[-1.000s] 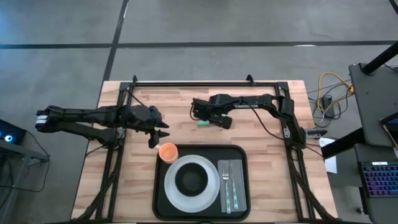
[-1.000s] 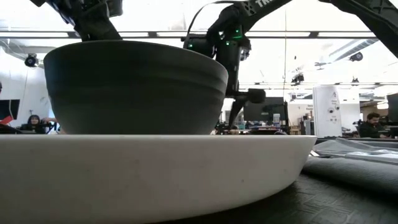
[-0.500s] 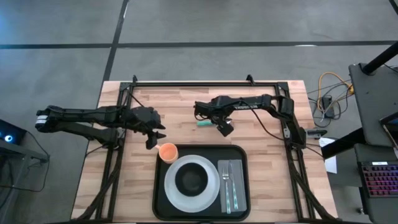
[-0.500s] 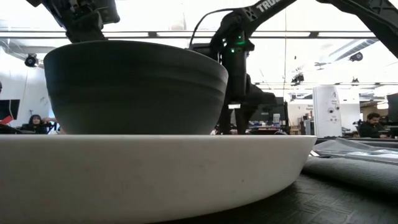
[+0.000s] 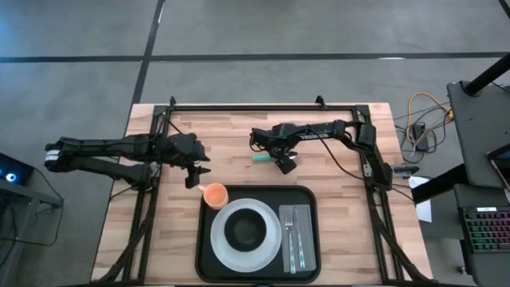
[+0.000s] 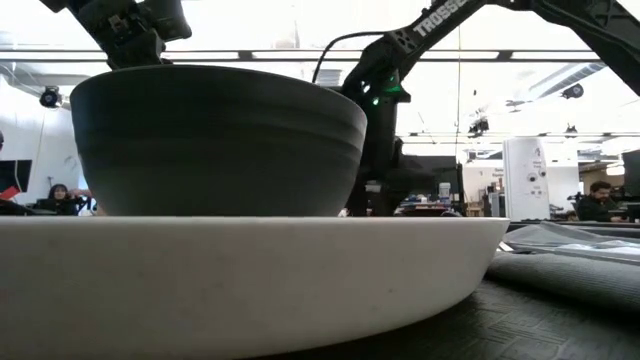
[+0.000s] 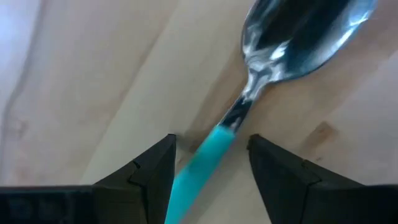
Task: Set up tray
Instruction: Put the green spoon to the right of the green knife on the gray napkin on the black tray
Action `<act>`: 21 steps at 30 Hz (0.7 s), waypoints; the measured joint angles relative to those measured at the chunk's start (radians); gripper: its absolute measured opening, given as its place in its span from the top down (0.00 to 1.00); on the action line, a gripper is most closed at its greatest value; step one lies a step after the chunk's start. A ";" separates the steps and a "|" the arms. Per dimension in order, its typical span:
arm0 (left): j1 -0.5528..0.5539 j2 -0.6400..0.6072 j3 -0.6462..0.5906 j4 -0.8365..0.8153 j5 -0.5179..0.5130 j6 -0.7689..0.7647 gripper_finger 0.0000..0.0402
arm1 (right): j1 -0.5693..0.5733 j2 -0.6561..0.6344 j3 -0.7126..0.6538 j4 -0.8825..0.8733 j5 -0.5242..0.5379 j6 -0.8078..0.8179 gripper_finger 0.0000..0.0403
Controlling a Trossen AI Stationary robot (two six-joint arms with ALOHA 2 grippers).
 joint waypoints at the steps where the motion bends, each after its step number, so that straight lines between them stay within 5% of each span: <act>1: 0.004 0.000 0.000 -0.001 0.000 0.009 0.57 | 0.001 0.005 -0.002 0.022 -0.006 -0.002 0.52; 21: 0.040 -0.006 0.000 -0.058 0.001 0.053 0.57 | -0.002 0.028 -0.032 -0.023 -0.050 -0.128 0.53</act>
